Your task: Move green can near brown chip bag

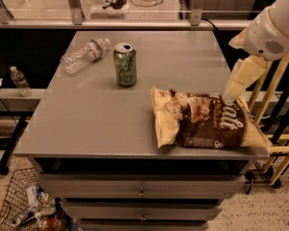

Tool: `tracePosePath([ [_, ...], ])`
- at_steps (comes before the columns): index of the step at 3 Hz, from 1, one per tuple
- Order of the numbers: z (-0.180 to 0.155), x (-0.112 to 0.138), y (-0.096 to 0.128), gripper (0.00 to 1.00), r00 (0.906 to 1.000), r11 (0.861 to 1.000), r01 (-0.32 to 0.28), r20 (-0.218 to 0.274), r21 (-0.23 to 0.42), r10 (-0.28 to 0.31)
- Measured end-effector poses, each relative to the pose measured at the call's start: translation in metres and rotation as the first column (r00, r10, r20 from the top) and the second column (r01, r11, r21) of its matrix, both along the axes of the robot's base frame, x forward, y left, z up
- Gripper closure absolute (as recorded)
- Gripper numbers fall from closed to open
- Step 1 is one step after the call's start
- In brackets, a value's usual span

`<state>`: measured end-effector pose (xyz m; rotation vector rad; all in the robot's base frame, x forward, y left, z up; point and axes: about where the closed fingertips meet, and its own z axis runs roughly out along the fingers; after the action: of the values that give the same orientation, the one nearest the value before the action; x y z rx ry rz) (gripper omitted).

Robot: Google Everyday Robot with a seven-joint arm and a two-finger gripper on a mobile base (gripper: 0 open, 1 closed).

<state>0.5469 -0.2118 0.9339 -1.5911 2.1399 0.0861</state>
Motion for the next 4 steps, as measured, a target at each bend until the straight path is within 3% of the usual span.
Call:
tracePosePath([
  [1,0.009,0.021,0.017,0.0,0.9993,0.995,-0.027,0.027,0.099,0.025],
  [2,0.026,0.052,0.052,0.0,0.9964,0.977,-0.081,0.042,0.199,0.074],
  [3,0.055,0.065,0.079,0.0,0.991,0.973,-0.082,0.122,0.214,0.057],
  [4,0.051,0.068,0.1,0.0,0.9814,0.979,-0.013,0.19,0.205,-0.027],
])
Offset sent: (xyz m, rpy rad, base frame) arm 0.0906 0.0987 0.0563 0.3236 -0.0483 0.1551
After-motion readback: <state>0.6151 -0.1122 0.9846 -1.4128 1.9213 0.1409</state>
